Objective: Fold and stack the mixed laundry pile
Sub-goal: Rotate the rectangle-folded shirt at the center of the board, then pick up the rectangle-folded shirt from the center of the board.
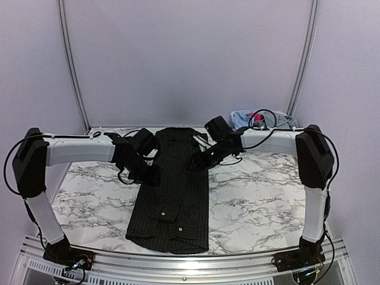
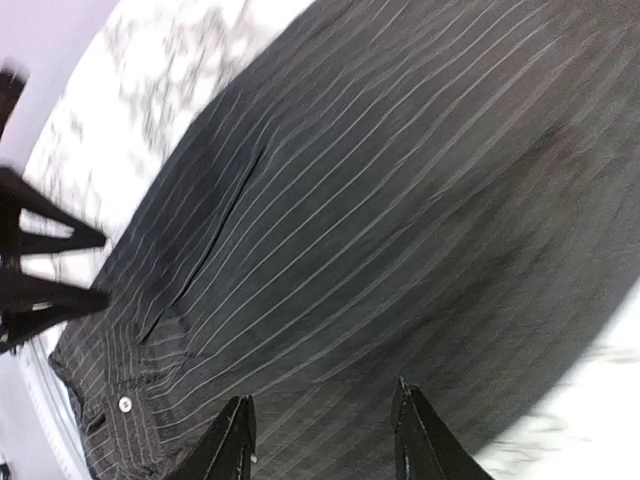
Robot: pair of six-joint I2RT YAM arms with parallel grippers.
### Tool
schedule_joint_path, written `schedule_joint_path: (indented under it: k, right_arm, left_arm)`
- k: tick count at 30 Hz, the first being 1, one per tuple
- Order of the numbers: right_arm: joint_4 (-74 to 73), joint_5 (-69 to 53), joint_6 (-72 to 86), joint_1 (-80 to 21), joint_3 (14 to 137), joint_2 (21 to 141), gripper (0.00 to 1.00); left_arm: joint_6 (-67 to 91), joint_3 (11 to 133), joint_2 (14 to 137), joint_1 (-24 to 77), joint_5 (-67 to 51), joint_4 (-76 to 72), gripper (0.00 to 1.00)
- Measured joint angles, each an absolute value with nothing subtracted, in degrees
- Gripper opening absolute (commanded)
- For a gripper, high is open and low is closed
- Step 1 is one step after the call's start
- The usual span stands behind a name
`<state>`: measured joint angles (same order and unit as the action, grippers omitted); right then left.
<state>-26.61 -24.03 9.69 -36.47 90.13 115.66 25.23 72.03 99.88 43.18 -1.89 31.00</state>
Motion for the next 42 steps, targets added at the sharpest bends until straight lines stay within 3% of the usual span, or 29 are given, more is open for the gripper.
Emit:
schedule_joint_path:
  k: [6,14,16,20,22,32,36,42]
  right_arm:
    - [-23.35,-26.17,13.80,-41.89,83.79,121.08,0.39]
    - [-20.53,-28.27,14.31,-35.77,86.94,124.97,0.39]
    - [-21.26,-28.23,13.50,-34.04,89.32,126.30,0.40]
    - [-23.70,-27.59,12.40,-31.70,91.46,126.43,0.44]
    - [-24.47,-27.79,12.51,-31.14,90.17,124.29,0.46]
    - [-24.75,-32.84,16.43,-31.33,65.60,93.30,0.47]
    - [-24.38,-34.39,19.05,-31.33,53.56,88.79,0.46]
    - [-24.36,-34.94,22.61,-32.05,40.34,84.62,0.46]
  left_arm:
    - [23.57,71.40,106.67,43.18,-1.50,29.47,0.31]
    - [24.95,74.59,112.90,43.18,-3.22,25.10,0.30]
    - [25.36,76.55,114.52,43.18,-3.66,24.40,0.33]
    - [26.28,78.17,114.96,43.16,-4.45,23.64,0.49]
    - [26.87,77.21,113.12,42.96,-4.56,23.49,0.56]
    - [42.39,51.81,82.54,43.22,-8.12,16.99,0.57]
    - [52.23,39.00,76.18,45.67,-8.51,13.47,0.55]
    - [62.94,29.98,74.04,53.19,-7.18,8.93,0.51]
